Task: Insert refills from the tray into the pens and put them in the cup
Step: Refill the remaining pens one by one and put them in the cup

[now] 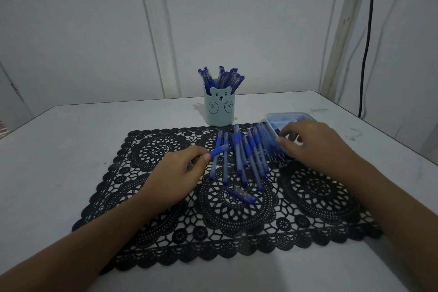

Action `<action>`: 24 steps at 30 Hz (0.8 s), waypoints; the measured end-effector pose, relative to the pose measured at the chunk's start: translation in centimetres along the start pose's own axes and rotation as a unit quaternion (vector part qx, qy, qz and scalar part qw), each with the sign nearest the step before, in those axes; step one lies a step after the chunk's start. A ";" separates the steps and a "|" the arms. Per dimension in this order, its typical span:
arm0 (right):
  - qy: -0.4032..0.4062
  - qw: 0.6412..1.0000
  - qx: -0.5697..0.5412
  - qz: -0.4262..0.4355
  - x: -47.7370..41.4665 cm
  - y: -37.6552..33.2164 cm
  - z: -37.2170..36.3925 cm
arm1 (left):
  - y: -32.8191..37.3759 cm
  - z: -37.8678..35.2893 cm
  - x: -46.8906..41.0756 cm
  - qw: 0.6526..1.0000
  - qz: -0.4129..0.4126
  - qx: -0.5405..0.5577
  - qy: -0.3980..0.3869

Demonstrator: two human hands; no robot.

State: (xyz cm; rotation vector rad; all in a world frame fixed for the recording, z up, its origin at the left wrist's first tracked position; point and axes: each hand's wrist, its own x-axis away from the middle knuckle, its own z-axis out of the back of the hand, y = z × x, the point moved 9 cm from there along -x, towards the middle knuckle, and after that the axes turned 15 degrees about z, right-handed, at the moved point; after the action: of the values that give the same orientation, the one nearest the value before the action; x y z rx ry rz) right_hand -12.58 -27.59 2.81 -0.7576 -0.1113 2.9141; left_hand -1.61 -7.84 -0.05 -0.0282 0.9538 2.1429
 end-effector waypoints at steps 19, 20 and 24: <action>-0.126 0.981 0.017 -0.145 -1.1 6.4 -3.8 | 0.3 -0.2 0.0 1.000 -0.011 -0.016 0.002; -0.122 0.980 0.024 -0.153 -1.1 6.5 -3.8 | 0.3 -0.2 0.0 1.000 -0.012 -0.016 0.002; -0.086 0.977 0.024 -0.193 -0.6 7.0 -3.2 | 0.2 -0.2 0.0 1.000 -0.009 -0.020 0.000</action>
State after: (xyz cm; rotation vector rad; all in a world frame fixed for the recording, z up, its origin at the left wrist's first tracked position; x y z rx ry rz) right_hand -11.29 -34.51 -0.41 -0.4165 -0.1830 2.5926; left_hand -1.84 -8.07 -0.08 -0.0573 0.9079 2.1450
